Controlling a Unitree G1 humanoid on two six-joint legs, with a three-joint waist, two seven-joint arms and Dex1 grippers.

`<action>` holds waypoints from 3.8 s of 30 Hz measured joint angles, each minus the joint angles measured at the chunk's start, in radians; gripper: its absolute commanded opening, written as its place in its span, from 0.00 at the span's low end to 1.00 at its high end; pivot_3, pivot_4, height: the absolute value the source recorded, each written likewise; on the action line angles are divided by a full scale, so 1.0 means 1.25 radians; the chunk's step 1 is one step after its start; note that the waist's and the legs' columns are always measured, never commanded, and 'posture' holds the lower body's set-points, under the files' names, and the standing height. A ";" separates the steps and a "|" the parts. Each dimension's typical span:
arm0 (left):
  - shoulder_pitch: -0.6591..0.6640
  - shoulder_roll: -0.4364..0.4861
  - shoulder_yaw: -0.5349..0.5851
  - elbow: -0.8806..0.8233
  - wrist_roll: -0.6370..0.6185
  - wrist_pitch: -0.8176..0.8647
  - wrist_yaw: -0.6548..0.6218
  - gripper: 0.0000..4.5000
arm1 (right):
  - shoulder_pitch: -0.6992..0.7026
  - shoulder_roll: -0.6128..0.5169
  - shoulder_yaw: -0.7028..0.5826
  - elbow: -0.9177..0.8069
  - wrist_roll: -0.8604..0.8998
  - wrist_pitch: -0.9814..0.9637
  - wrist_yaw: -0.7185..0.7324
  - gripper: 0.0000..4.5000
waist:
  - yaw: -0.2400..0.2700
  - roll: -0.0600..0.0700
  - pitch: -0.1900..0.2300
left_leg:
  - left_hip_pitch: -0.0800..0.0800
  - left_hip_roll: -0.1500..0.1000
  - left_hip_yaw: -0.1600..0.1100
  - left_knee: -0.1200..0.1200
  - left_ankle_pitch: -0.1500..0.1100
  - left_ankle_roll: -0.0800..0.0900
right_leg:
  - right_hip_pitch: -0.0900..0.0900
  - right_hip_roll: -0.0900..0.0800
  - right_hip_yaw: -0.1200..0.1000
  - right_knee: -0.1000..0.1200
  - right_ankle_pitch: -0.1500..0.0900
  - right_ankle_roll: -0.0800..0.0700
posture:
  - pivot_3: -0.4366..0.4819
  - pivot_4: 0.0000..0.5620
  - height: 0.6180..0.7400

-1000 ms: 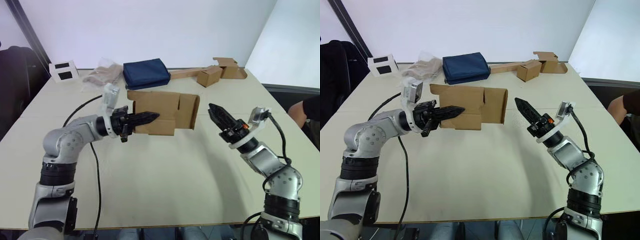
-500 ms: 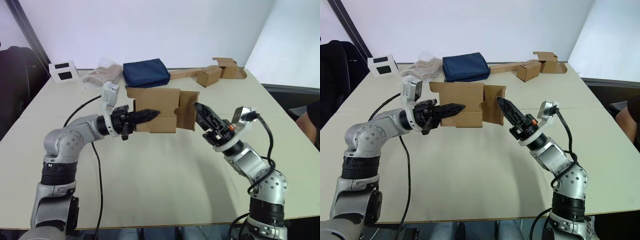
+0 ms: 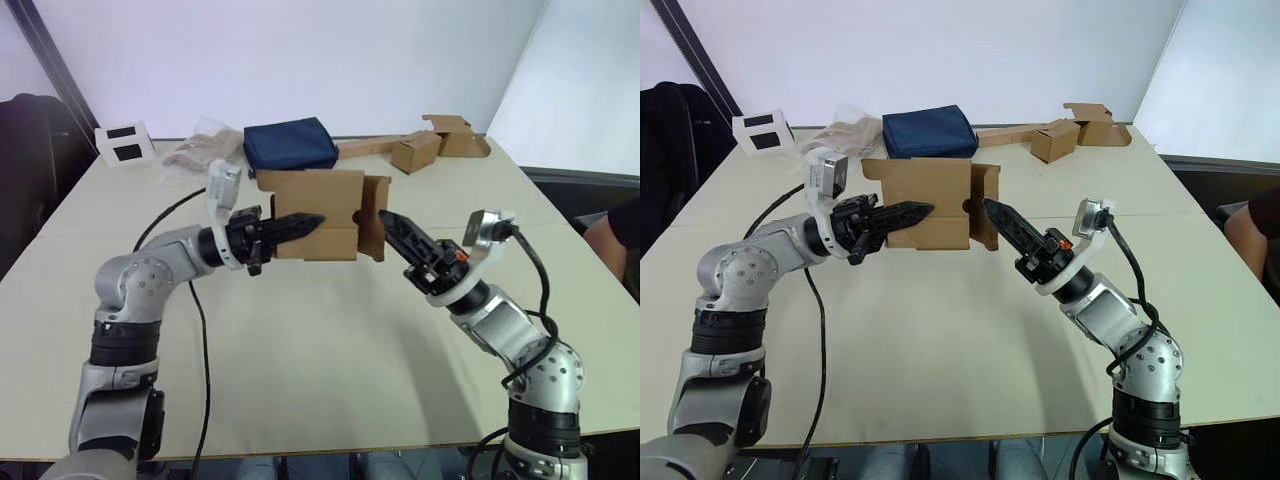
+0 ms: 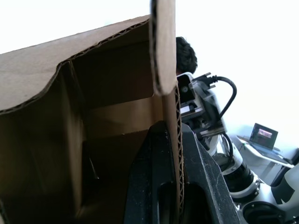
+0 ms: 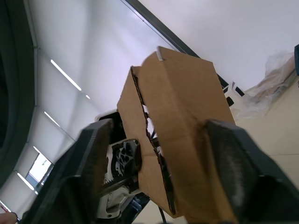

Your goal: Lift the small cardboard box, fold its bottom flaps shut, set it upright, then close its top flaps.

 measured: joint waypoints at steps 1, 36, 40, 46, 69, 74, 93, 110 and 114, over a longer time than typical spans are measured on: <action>0.000 0.000 0.000 0.000 0.000 0.000 0.000 0.00 | 0.000 -0.001 0.003 0.000 -0.008 -0.002 0.000 0.36 | 0.000 0.000 0.000 | 0.000 0.000 0.000 0.000 0.000 0.000 | 0.000 0.000 0.000 0.000 0.000 0.000 | 0.48 0.27 1.00; 0.003 -0.002 0.000 -0.002 0.000 0.003 0.010 0.00 | -0.003 -0.032 0.049 -0.019 -0.116 -0.053 -0.005 0.05 | 0.000 0.000 0.000 | 0.000 0.000 0.000 0.000 0.000 0.000 | 0.000 0.000 0.000 0.000 0.000 0.000 | 0.48 0.27 1.00; 0.011 -0.002 0.001 -0.002 0.000 0.000 0.010 0.00 | -0.003 -0.032 0.055 -0.025 -0.126 -0.055 -0.010 0.05 | 0.000 0.000 0.000 | 0.000 0.000 0.000 0.000 0.000 0.000 | 0.000 0.000 0.000 0.000 0.000 0.000 | 0.48 0.27 1.00; 0.017 -0.002 0.002 -0.007 0.000 0.000 0.012 0.00 | -0.003 -0.030 0.074 -0.038 -0.156 -0.066 -0.021 0.05 | 0.000 0.000 0.000 | 0.000 0.000 0.000 0.000 0.000 0.000 | 0.000 0.000 0.000 0.000 0.000 0.000 | 0.48 0.27 1.00; 0.020 -0.002 0.009 -0.016 -0.015 0.018 0.022 0.00 | -0.039 -0.025 0.090 -0.041 -0.226 -0.089 -0.035 0.05 | 0.000 0.000 0.000 | 0.000 0.000 0.000 0.000 0.000 0.000 | 0.000 0.000 0.000 0.000 0.000 0.000 | 0.48 0.27 1.00; 0.021 -0.001 0.011 -0.016 -0.019 0.021 0.022 0.00 | -0.045 -0.030 0.098 -0.051 -0.243 -0.089 -0.039 0.05 | 0.000 0.000 0.000 | 0.000 0.000 0.000 0.000 0.000 0.000 | 0.000 0.000 0.000 0.000 0.000 0.000 | 0.48 0.27 1.00; 0.011 -0.002 0.019 0.019 0.004 -0.007 0.019 0.00 | -0.052 -0.101 0.106 -0.107 -0.228 -0.037 -0.031 0.05 | 0.001 0.000 0.000 | 0.000 0.000 0.000 0.000 0.000 0.000 | 0.000 0.000 0.000 -0.001 -0.001 -0.002 | 0.48 0.27 1.00; 0.011 -0.010 0.034 -0.006 -0.002 0.005 0.035 0.00 | -0.055 -0.124 0.092 -0.090 -0.249 -0.034 0.020 0.05 | 0.002 0.000 0.000 | 0.000 0.000 0.000 0.000 0.000 0.000 | 0.000 -0.001 0.000 -0.001 -0.001 -0.001 | 0.48 0.27 1.00; 0.011 -0.014 0.032 -0.016 -0.014 0.021 0.043 0.00 | -0.054 -0.124 0.052 -0.076 -0.203 -0.034 0.025 0.05 | 0.001 0.000 0.000 | 0.000 0.000 0.000 0.000 0.000 0.000 | 0.000 0.000 0.000 -0.001 0.000 -0.001 | 0.48 0.27 1.00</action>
